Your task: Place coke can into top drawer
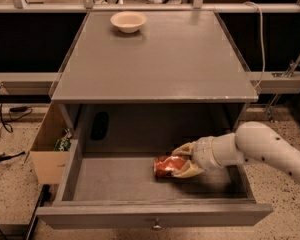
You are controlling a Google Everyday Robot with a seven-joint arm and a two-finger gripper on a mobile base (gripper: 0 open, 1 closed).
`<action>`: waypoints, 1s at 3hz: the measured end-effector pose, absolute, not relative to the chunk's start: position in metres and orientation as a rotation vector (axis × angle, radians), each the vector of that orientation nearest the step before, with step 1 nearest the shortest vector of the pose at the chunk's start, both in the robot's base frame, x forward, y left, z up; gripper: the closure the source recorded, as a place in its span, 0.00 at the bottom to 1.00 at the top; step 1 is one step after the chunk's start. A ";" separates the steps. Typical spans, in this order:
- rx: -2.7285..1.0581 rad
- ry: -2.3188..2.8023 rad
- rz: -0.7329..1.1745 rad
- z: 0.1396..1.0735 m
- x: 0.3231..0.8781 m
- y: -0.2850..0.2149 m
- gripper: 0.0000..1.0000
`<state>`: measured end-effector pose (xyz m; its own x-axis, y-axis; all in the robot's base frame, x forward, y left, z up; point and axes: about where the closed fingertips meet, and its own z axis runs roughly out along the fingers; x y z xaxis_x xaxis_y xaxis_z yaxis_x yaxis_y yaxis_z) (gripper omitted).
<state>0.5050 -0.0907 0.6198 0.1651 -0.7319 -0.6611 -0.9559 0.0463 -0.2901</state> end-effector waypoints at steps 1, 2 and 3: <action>-1.734 1.621 0.403 0.618 0.504 -0.091 0.80; -1.734 1.621 0.403 0.618 0.504 -0.091 0.55; -1.734 1.621 0.403 0.618 0.504 -0.091 0.33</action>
Offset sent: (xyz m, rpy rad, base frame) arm -0.0007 -0.0007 -0.0021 -0.0017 0.0044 -0.0015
